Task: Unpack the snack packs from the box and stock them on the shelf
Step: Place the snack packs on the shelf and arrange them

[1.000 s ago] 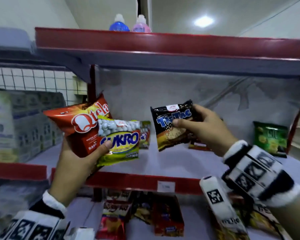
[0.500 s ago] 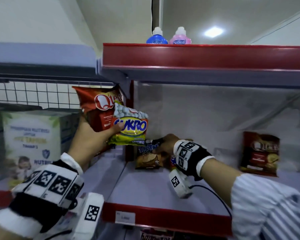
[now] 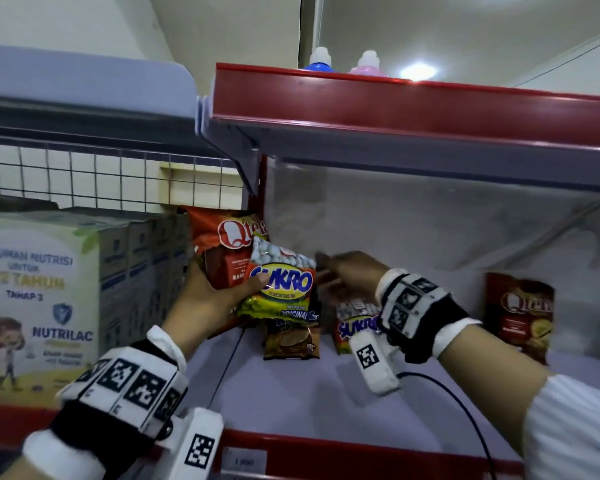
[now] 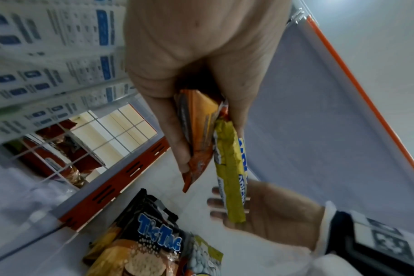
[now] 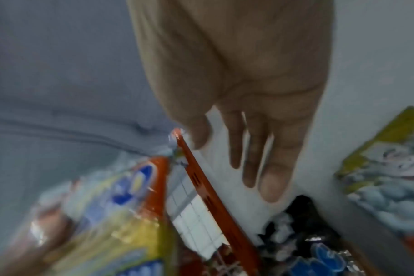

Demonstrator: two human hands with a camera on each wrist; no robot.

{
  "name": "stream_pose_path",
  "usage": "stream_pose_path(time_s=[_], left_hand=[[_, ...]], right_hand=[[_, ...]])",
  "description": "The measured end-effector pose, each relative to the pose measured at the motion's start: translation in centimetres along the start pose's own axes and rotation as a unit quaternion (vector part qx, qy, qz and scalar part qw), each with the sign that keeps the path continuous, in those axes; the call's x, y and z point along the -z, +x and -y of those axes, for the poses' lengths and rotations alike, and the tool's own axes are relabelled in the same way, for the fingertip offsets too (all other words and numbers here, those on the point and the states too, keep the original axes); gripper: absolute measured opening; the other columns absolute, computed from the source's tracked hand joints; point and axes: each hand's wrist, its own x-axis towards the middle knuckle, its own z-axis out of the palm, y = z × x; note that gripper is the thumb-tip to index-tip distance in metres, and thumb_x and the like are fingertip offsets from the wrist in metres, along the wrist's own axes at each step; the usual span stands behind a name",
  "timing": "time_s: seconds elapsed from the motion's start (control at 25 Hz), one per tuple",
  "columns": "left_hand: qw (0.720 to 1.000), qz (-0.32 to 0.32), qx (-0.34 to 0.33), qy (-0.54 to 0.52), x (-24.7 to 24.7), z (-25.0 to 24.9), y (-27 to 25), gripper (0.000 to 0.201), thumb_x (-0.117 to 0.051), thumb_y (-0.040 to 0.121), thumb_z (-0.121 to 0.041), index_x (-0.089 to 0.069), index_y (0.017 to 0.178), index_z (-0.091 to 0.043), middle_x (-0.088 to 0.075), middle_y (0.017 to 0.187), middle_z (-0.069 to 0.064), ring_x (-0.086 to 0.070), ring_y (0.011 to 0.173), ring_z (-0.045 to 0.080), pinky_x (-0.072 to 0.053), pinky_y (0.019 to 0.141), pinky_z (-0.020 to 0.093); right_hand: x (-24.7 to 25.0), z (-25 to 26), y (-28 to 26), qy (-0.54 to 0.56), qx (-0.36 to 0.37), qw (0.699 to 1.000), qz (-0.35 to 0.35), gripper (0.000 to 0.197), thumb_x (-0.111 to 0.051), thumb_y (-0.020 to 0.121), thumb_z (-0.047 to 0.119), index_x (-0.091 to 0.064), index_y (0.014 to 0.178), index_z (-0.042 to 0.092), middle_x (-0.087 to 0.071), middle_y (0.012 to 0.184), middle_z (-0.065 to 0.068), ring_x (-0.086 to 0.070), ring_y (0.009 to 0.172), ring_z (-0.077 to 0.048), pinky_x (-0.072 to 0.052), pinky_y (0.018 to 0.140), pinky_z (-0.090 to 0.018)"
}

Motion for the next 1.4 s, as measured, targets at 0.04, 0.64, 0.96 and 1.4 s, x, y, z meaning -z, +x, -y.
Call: stream_pose_path(time_s=[0.04, 0.64, 0.96, 1.4], left_hand=[[1.0, 0.005, -0.001, -0.003, -0.5, 0.2, 0.2, 0.053, -0.075, 0.074, 0.001, -0.057, 0.121, -0.015, -0.069, 0.111, 0.002, -0.069, 0.082, -0.001, -0.053, 0.059, 0.013], [0.99, 0.061, 0.101, 0.073, -0.2, 2.2, -0.4, 0.07, -0.073, 0.07, -0.039, -0.044, 0.133, -0.035, -0.064, 0.107, -0.011, -0.062, 0.09, 0.004, -0.046, 0.063, 0.017], [0.992, 0.077, 0.085, 0.051, -3.9, 1.3, -1.3, 0.04, -0.072, 0.075, -0.036, -0.054, 0.111, -0.035, -0.068, 0.08, -0.024, -0.066, 0.063, -0.009, -0.047, 0.047, 0.007], [0.97, 0.206, 0.078, 0.099, -23.9, -1.8, -4.1, 0.048, -0.066, 0.063, -0.059, -0.056, 0.102, -0.034, -0.069, 0.096, -0.014, -0.068, 0.073, -0.002, -0.05, 0.055, 0.01]], right_hand=[[0.5, 0.8, -0.8, 0.076, 0.028, 0.996, 0.044, 0.047, -0.067, 0.081, 0.043, -0.058, 0.118, 0.015, -0.068, 0.11, -0.012, -0.067, 0.085, -0.023, -0.055, 0.075, -0.035], [4.5, -7.7, 1.5, -0.273, -0.066, 0.959, -0.032, 0.073, -0.081, 0.071, 0.012, -0.045, 0.134, 0.013, -0.056, 0.125, -0.014, -0.065, 0.1, -0.035, -0.057, 0.079, -0.046], [5.9, -4.9, -1.4, -0.309, 0.008, 0.943, -0.126, 0.076, -0.067, 0.083, 0.045, -0.026, 0.144, 0.028, -0.039, 0.136, -0.018, -0.055, 0.112, -0.035, -0.05, 0.087, -0.033], [19.8, -8.5, -12.6, -0.02, 0.08, 0.994, -0.069, 0.083, -0.08, 0.072, 0.03, -0.032, 0.139, 0.031, -0.062, 0.114, 0.0, -0.063, 0.101, -0.017, -0.057, 0.078, -0.031]])
